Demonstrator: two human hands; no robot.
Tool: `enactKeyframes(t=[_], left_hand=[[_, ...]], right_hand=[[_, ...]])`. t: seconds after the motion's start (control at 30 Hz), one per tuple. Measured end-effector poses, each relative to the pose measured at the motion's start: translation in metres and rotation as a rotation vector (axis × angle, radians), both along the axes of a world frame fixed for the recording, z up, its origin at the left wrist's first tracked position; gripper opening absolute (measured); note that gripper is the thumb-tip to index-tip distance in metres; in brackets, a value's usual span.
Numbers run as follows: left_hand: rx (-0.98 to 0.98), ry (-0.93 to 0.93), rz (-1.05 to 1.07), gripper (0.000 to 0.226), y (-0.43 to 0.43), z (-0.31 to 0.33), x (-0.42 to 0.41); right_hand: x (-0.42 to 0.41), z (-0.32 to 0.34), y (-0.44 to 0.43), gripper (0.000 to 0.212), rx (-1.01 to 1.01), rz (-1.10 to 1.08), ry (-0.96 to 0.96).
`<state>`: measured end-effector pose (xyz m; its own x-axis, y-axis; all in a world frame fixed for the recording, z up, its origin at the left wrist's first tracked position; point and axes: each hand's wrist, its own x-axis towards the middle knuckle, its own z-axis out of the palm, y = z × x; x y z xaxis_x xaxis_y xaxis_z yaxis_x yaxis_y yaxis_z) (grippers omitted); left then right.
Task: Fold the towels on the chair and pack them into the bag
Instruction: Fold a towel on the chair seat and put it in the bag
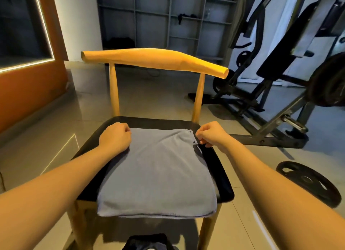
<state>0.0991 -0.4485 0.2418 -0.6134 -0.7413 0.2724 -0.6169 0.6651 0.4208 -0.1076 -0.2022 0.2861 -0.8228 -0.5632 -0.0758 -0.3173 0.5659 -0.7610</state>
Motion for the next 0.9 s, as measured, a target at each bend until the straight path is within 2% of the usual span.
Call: enactKeyframes(t=[0.13, 0.23, 0.37, 0.57, 0.67, 0.77, 0.9], left_hand=[[0.246, -0.014, 0.192, 0.024, -0.046, 0.000, -0.021], [0.460, 0.071, 0.167, 0.030, -0.063, -0.001, -0.030], [0.585, 0.104, 0.149, 0.021, -0.075, 0.002, -0.036], [0.598, 0.085, 0.154, 0.018, -0.084, 0.003, -0.038], [0.567, 0.057, 0.158, 0.017, -0.089, 0.002, -0.036], [0.522, 0.009, 0.137, 0.016, -0.089, -0.001, -0.038], [0.500, -0.005, 0.063, 0.019, -0.086, 0.000, -0.044]], right_hand=[[-0.033, -0.020, -0.045, 0.014, 0.024, -0.048, 0.020], [-0.046, -0.028, -0.069, 0.024, 0.032, -0.075, 0.033], [-0.054, -0.034, -0.085, 0.024, 0.095, -0.084, 0.006], [-0.069, -0.024, -0.075, 0.019, 0.076, -0.134, -0.167], [-0.074, -0.022, -0.063, 0.012, 0.153, -0.184, -0.226], [-0.077, -0.021, -0.057, 0.017, 0.243, -0.157, -0.250], [-0.080, -0.023, -0.067, 0.008, 0.144, -0.125, -0.200]])
